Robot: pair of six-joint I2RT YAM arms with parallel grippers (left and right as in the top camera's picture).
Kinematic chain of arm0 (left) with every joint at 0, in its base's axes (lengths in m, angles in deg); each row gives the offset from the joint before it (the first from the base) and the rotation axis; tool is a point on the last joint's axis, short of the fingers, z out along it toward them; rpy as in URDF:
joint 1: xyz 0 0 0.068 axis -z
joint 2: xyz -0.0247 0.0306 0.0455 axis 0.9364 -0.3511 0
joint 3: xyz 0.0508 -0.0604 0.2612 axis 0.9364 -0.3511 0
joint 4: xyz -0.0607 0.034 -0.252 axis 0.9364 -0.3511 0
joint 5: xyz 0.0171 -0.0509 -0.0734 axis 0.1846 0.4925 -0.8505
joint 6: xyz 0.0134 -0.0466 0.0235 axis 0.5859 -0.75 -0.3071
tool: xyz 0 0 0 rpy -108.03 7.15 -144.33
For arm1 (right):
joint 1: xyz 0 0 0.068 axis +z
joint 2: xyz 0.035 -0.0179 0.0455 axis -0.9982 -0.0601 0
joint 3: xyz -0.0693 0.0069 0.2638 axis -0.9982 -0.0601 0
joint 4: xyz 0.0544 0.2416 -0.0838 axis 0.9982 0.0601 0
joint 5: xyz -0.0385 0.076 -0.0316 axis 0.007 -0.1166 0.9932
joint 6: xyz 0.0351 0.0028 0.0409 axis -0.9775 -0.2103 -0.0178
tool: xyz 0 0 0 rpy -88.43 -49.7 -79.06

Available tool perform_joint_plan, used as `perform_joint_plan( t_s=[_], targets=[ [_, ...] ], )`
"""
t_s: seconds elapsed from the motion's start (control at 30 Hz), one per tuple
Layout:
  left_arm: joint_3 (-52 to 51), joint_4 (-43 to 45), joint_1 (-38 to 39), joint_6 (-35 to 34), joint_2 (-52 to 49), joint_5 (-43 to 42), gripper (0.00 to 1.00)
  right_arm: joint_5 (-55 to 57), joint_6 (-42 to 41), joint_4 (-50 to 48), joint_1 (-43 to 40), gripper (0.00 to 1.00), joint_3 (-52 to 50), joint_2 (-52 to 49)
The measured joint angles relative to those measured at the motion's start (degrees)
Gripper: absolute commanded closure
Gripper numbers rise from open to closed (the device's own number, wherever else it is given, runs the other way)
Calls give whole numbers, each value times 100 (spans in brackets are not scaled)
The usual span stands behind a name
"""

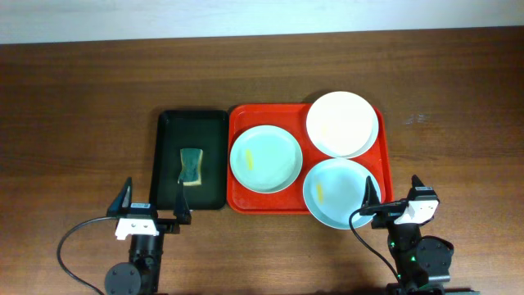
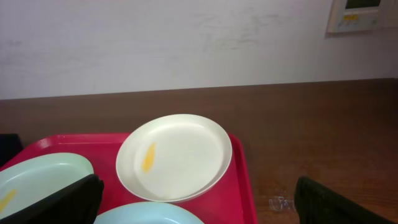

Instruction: Clean dirty plates on tray and stack at the side

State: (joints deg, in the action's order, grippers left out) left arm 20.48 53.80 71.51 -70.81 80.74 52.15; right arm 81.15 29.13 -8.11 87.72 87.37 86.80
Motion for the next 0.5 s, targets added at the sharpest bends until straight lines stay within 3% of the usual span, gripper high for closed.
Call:
perform_joint_plan(
  t_s=[0.17, 0.3, 0.5],
  targets=[
    [243, -55, 0, 0, 0, -76, 1, -225, 2, -17, 0, 1, 0, 0],
    [999, -682, 0, 0, -59, -92, 1, -365, -2, 168, 0, 2, 111, 0],
    [2269, -1274, 0, 2, -691, -94, 1, -461, -4, 614, 0, 2, 1141, -297]
  ],
)
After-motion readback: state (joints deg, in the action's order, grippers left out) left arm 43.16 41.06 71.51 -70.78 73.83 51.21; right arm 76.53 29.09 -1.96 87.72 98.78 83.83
